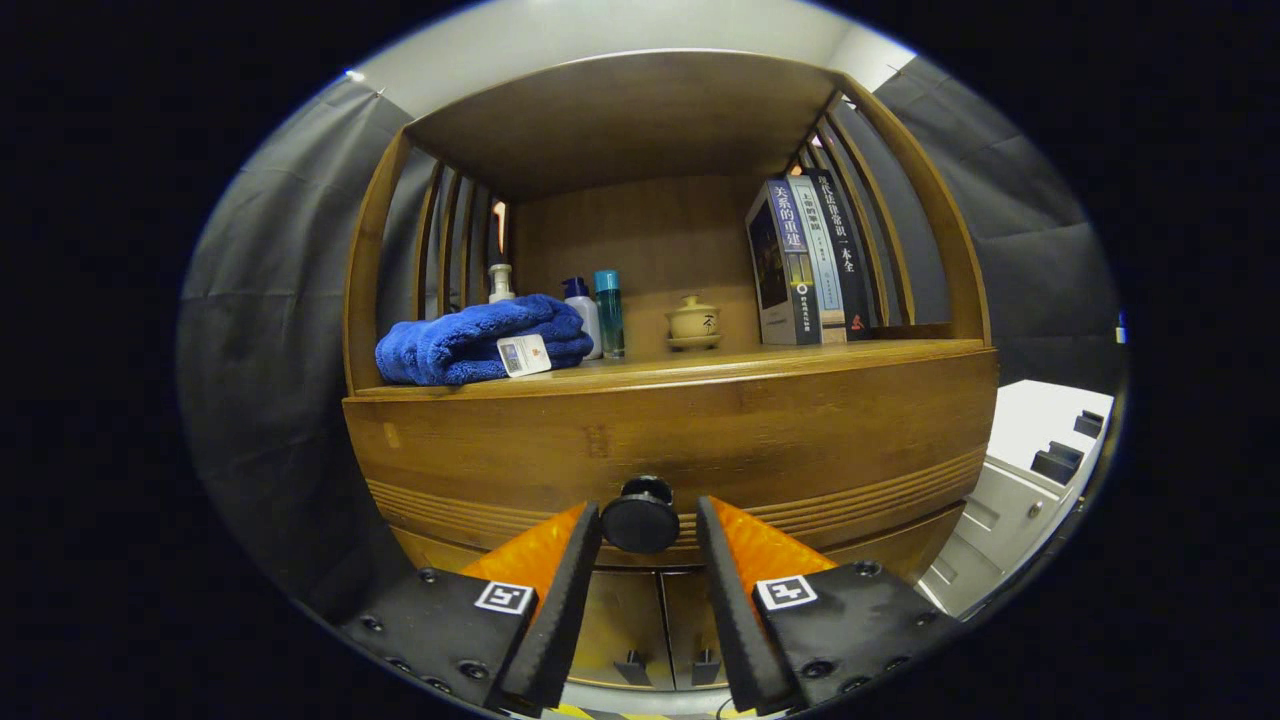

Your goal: Pull open the drawer, take out the items inside it, and place them on the countertop above the cabinet.

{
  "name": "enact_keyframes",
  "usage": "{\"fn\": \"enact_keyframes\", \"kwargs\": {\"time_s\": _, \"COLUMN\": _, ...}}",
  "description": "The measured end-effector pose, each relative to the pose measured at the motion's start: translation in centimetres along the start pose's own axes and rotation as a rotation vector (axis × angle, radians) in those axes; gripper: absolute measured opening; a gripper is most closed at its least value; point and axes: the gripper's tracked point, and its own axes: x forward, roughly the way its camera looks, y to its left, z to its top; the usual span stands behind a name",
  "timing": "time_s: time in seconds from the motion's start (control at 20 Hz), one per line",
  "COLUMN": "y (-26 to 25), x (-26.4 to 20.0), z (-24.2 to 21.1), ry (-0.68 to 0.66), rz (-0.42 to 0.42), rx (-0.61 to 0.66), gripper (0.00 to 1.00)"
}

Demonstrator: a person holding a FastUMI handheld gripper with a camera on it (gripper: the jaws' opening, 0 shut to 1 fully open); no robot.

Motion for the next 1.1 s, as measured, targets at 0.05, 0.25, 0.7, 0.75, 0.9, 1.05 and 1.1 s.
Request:
{"fn": "enact_keyframes", "kwargs": {"time_s": 0.05, "y": 0.1, "x": 0.3, "z": -0.1, "ry": 0.007, "rz": 0.003, "rx": -0.011, "gripper": 0.63}}
{"fn": "enact_keyframes", "kwargs": {"time_s": 0.25, "y": 0.2, "x": 0.4, "z": 0.0, "ry": 0.030, "rz": 0.002, "rx": -0.024, "gripper": 0.49}}
{"fn": "enact_keyframes", "kwargs": {"time_s": 0.7, "y": 0.1, "x": -0.8, "z": -0.2, "ry": 0.082, "rz": 0.000, "rx": -0.050, "gripper": 0.35}}
{"fn": "enact_keyframes", "kwargs": {"time_s": 0.75, "y": 0.2, "x": -1.4, "z": -0.3, "ry": 0.087, "rz": -0.005, "rx": -0.054, "gripper": 0.35}}
{"fn": "enact_keyframes", "kwargs": {"time_s": 0.9, "y": 0.5, "x": -2.8, "z": -0.4, "ry": 0.112, "rz": -0.020, "rx": -0.079, "gripper": 0.35}}
{"fn": "enact_keyframes", "kwargs": {"time_s": 1.05, "y": 0.9, "x": -4.6, "z": -0.4, "ry": 0.125, "rz": -0.034, "rx": -0.078, "gripper": 0.35}}
{"fn": "enact_keyframes", "kwargs": {"time_s": 1.1, "y": 1.0, "x": -5.3, "z": -0.5, "ry": 0.131, "rz": -0.038, "rx": -0.077, "gripper": 0.35}}
